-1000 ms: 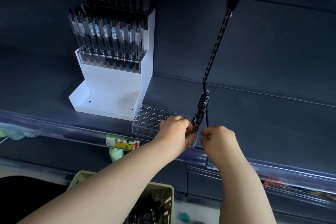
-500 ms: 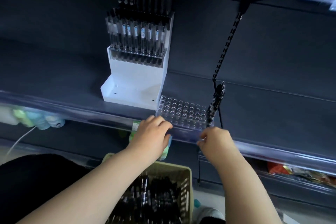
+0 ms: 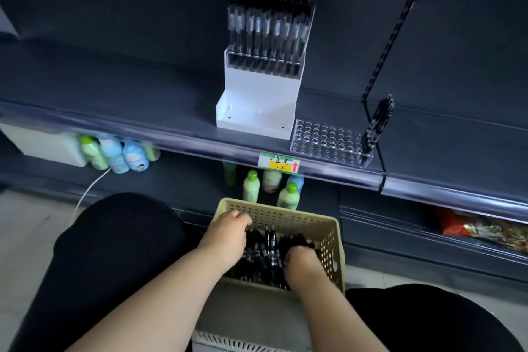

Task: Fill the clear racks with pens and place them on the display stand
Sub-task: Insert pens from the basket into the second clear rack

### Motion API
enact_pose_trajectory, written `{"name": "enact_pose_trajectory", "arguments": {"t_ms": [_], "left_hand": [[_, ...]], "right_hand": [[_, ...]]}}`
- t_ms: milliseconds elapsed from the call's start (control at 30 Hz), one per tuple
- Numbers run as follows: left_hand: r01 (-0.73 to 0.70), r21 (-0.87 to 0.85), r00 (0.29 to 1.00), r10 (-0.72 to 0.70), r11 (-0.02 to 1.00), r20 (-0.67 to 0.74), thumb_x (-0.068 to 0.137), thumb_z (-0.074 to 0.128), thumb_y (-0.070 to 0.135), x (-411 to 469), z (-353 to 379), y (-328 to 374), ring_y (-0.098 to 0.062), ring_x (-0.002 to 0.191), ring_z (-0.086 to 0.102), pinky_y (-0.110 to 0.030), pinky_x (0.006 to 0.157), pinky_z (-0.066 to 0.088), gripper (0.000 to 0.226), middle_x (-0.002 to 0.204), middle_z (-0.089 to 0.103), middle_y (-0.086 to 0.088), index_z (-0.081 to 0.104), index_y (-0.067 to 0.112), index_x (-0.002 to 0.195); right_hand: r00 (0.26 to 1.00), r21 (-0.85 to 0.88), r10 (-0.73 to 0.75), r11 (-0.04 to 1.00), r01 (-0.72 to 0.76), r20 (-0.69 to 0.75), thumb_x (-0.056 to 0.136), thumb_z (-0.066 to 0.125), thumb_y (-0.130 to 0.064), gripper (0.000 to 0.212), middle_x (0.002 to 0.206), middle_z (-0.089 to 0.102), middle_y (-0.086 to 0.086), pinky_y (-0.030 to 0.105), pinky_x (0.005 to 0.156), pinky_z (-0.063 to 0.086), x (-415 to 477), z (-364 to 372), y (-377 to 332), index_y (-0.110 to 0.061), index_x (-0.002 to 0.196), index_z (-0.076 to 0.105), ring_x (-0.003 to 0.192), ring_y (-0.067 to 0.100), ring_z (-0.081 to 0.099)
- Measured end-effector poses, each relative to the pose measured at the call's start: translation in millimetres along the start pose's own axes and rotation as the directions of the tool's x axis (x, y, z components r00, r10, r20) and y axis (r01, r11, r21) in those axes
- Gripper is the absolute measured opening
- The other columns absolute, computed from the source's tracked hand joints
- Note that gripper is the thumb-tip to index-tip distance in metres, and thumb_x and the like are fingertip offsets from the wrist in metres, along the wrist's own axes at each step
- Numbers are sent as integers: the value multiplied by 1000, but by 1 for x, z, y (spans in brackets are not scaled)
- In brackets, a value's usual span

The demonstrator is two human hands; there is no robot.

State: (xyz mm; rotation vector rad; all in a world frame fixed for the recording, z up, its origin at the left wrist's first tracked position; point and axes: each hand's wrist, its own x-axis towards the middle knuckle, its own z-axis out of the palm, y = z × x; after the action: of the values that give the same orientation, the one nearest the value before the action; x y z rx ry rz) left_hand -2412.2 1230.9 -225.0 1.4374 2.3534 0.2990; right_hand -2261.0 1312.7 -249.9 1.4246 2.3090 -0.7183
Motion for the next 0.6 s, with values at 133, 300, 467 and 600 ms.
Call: {"name": "enact_pose_trajectory", "arguments": {"t_ms": [133, 300, 467, 600], "left_hand": [[107, 79, 987, -116, 991, 112, 90, 42, 3, 9, 19, -12, -22, 119, 45, -29, 101, 39, 40, 131, 48, -1, 52, 21, 125], [208, 70, 933, -220, 976, 284, 92, 43, 9, 20, 52, -5, -25, 108, 55, -31, 92, 44, 29, 124, 55, -5, 57, 19, 115], [374, 56, 853, -368, 926, 369, 94, 38, 9, 37, 74, 4, -30, 114, 56, -34, 94, 45, 34, 124, 59, -14, 56, 5, 122], [425, 113, 819, -434, 898, 376, 90, 36, -3, 48, 78, 10, -28, 119, 54, -33, 96, 45, 42, 130, 55, -13, 50, 5, 129]], "right_hand": [[999, -7, 34, 999, -34, 28, 90, 52, -12, 27, 118, 60, 11, 27, 86, 47, 5, 21, 0, -8, 116, 58, 108, 25, 58], [999, 124, 33, 992, -29, -29, 91, 53, -19, 23, 111, 65, 10, 28, 83, 49, 27, 20, -9, -11, 110, 63, 103, 26, 61], [1000, 169, 14, 986, -17, 17, 88, 50, -13, 27, 115, 64, 11, 28, 89, 47, 43, 38, -23, -12, 113, 61, 109, 26, 59], [991, 120, 86, 988, -99, 106, 89, 48, -8, 27, 119, 62, 12, 28, 90, 46, 59, 39, -22, -5, 113, 60, 112, 26, 58]]}}
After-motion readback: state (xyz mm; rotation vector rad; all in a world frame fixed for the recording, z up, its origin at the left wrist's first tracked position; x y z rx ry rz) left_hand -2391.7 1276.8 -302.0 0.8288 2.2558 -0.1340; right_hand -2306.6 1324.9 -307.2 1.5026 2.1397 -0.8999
